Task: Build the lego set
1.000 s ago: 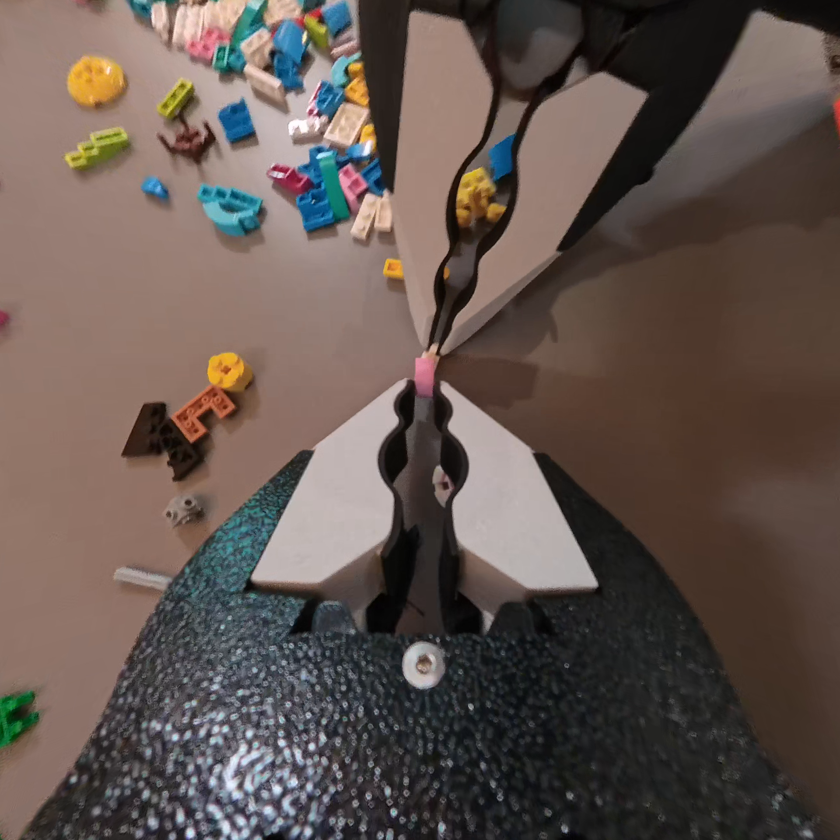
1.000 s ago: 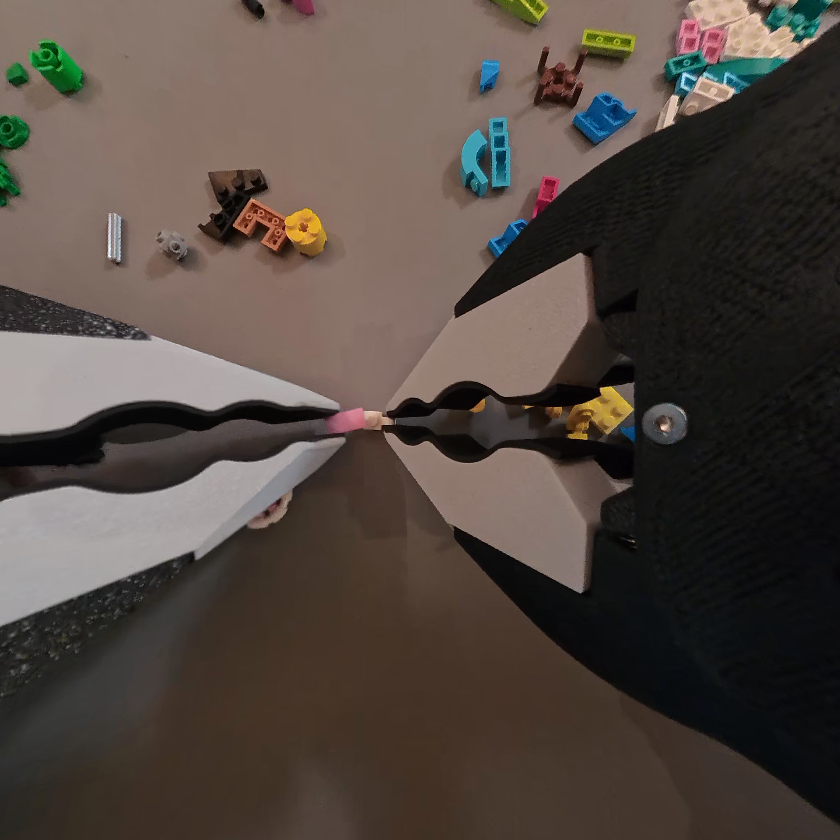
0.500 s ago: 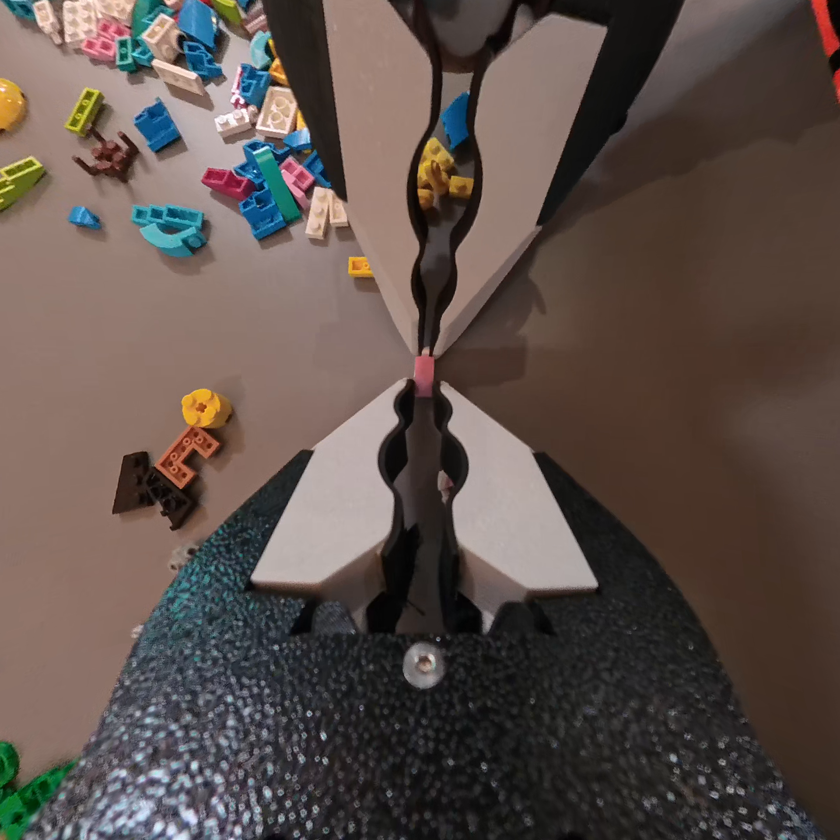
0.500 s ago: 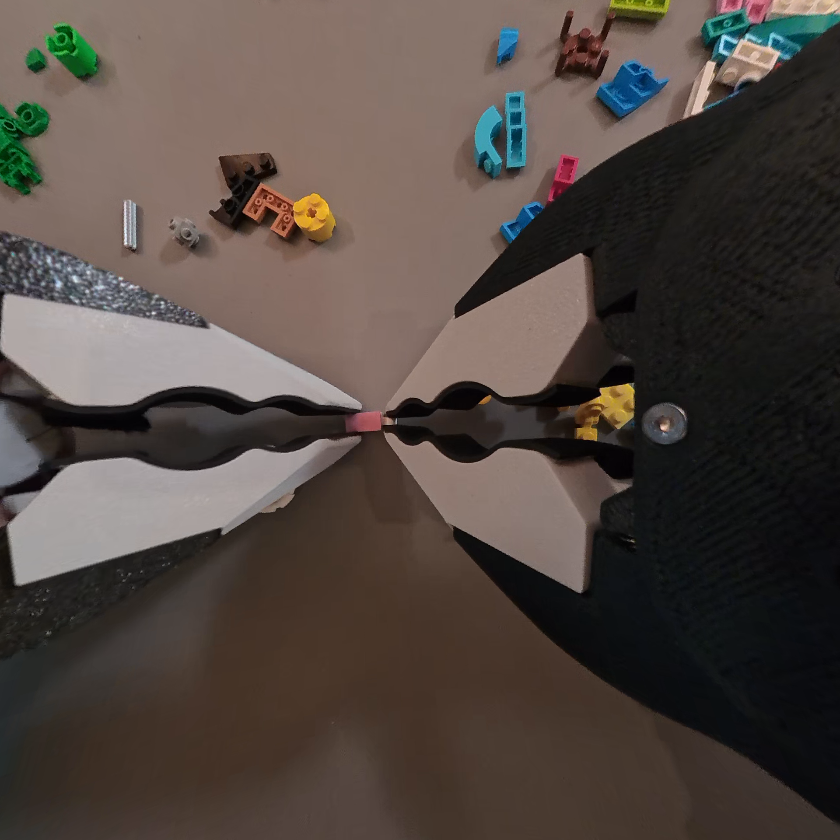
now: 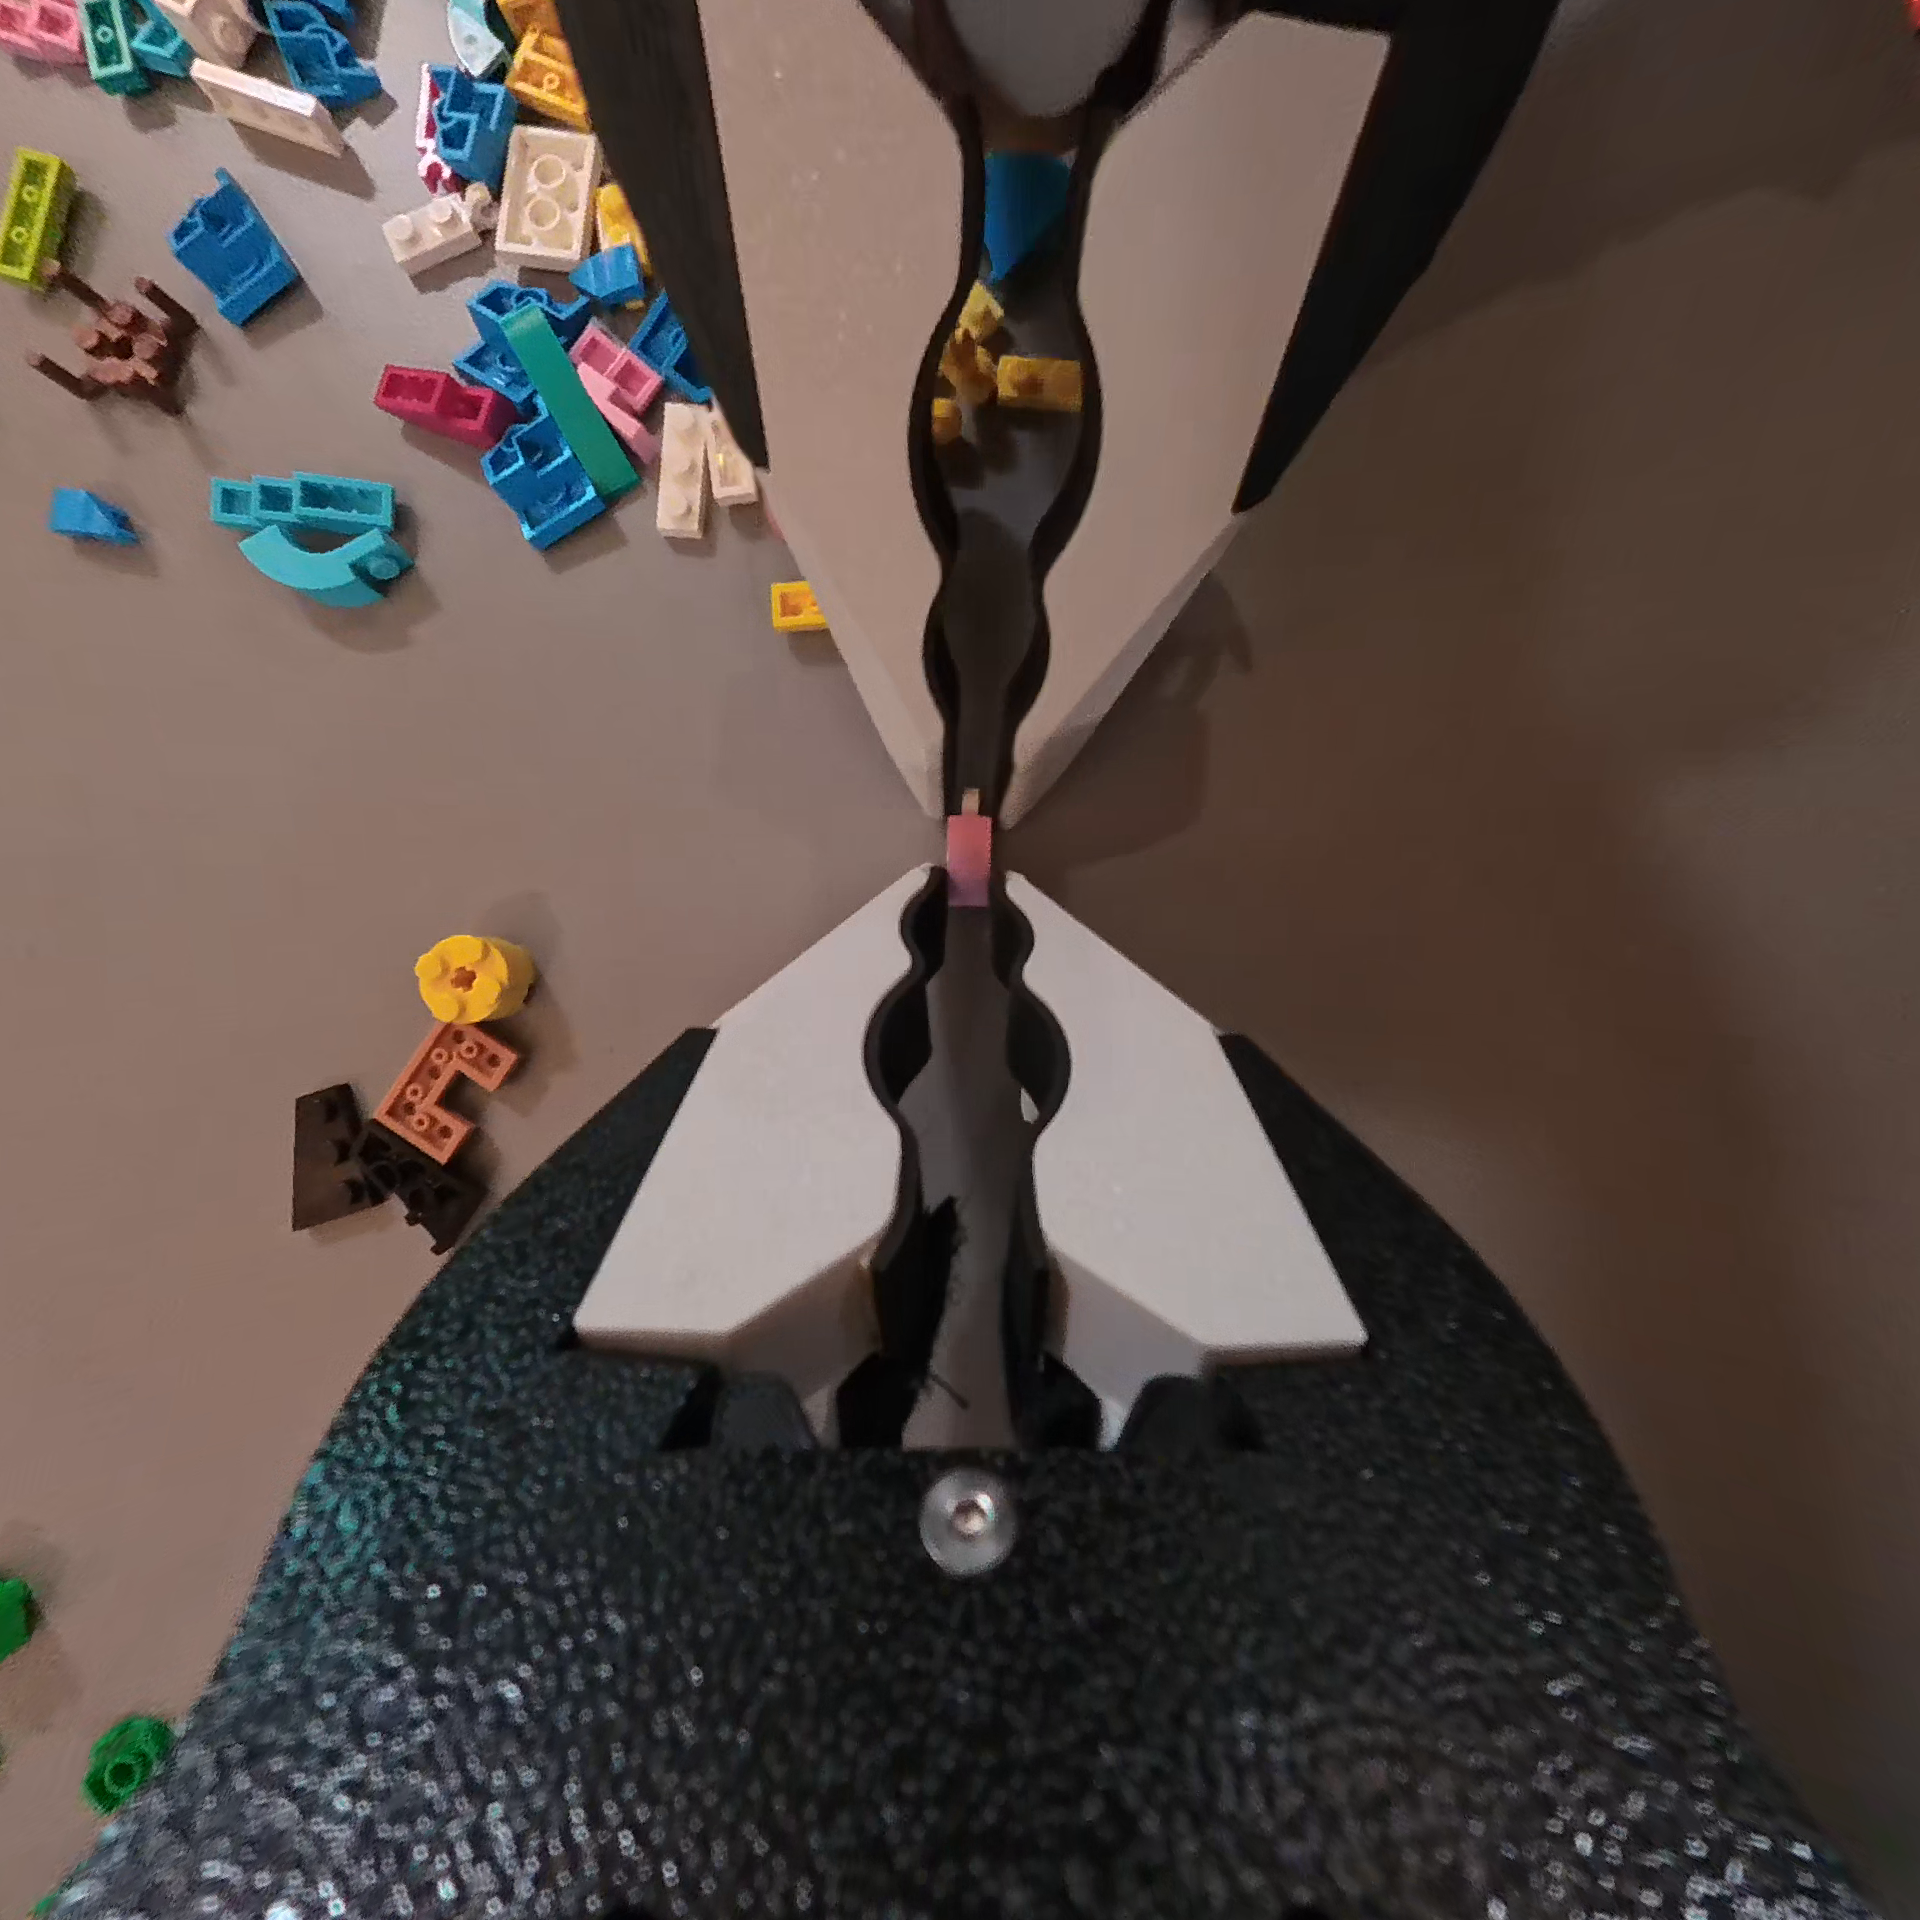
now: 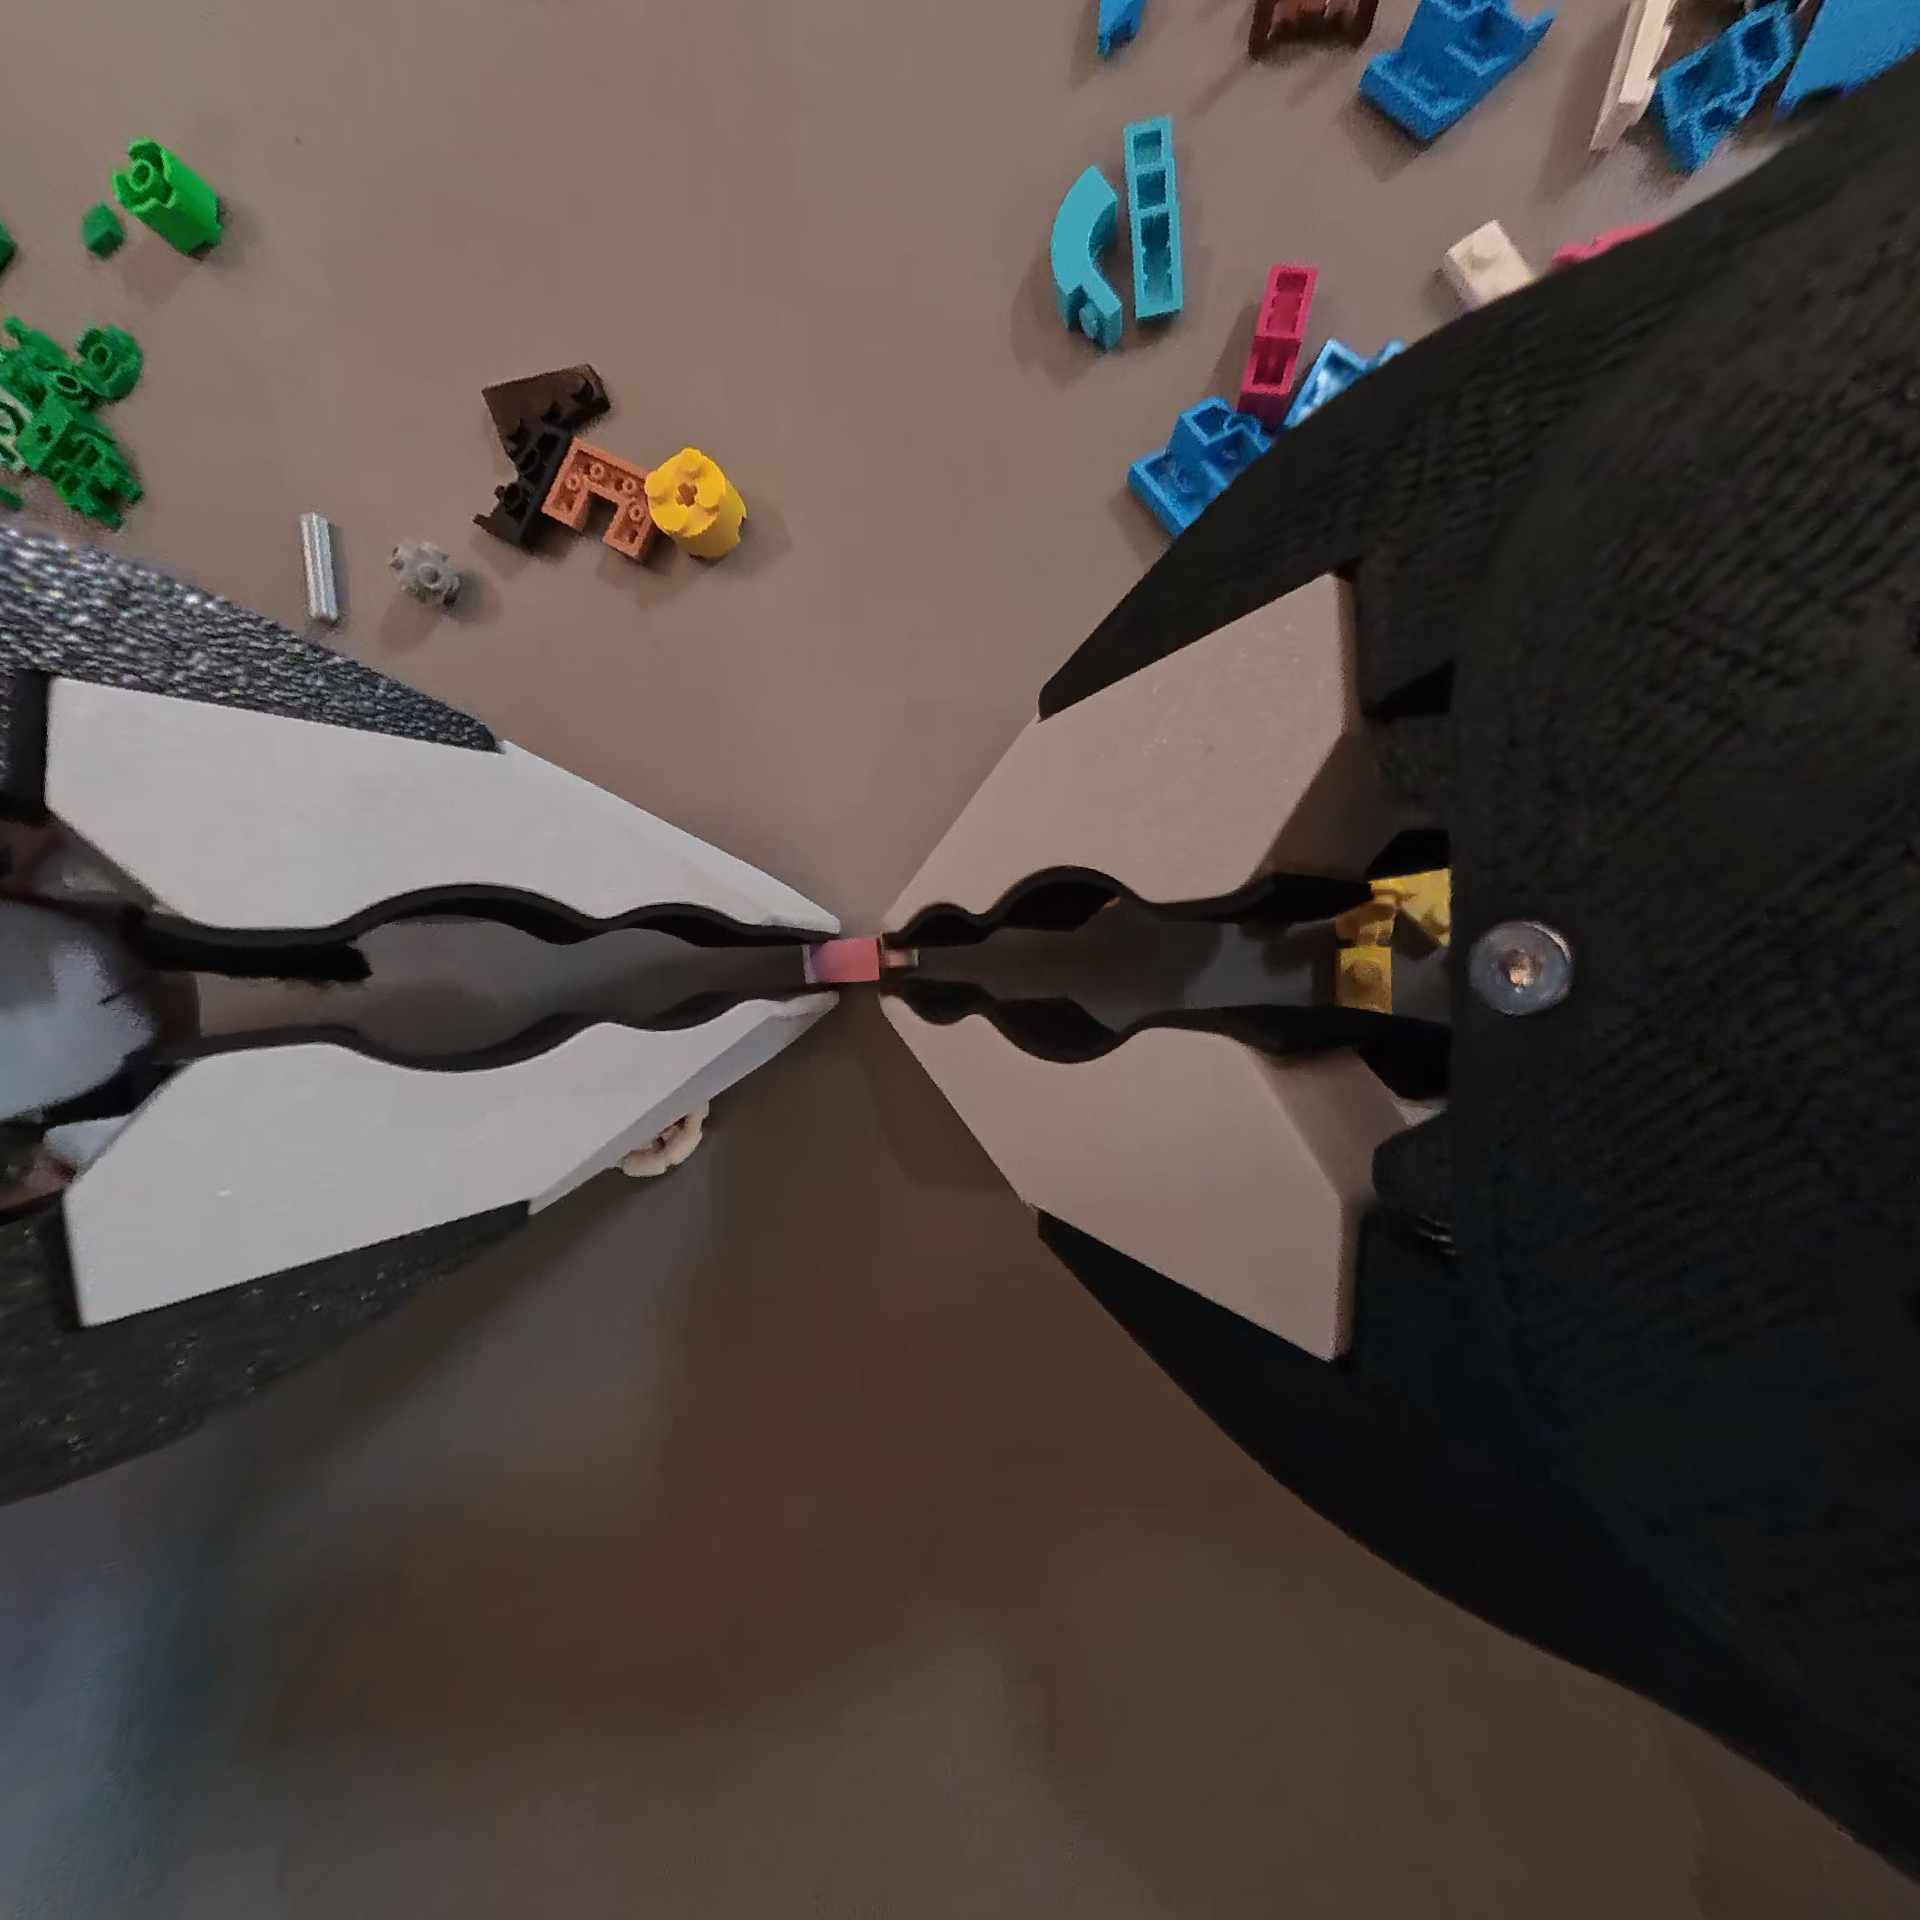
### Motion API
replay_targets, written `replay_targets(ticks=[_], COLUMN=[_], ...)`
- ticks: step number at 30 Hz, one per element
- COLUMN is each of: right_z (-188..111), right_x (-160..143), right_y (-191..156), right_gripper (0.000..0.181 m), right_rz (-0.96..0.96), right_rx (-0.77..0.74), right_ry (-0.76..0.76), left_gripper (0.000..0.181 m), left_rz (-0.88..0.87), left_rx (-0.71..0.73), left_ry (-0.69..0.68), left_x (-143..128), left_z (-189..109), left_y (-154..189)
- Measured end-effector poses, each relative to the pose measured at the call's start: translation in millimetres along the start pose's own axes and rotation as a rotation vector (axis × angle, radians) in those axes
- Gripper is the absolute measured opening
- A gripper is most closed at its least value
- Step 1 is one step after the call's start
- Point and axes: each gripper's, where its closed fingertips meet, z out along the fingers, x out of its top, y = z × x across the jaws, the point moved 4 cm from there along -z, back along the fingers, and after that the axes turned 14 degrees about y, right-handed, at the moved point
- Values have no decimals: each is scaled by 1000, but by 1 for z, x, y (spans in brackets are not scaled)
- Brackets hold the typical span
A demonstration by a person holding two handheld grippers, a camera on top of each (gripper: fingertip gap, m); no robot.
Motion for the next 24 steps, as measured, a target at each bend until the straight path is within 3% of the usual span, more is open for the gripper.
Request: replay_targets(ticks=[20, 22, 24], right_z=[-12, -14, -17], right_x=[13, 15, 19], right_y=[5, 5, 5], right_gripper=[2, 2, 2], right_rz=[50, 63, 85], right_rx=[6, 11, 21], right_ry=[209, 224, 251], left_gripper=[12, 20, 43], left_rz=[30, 27, 74], left_rx=[70, 95, 175], left_ry=[88, 121, 182], left_x=[12, 14, 19], left_z=[-24, -31, -38], left_y=[2, 2, 0])
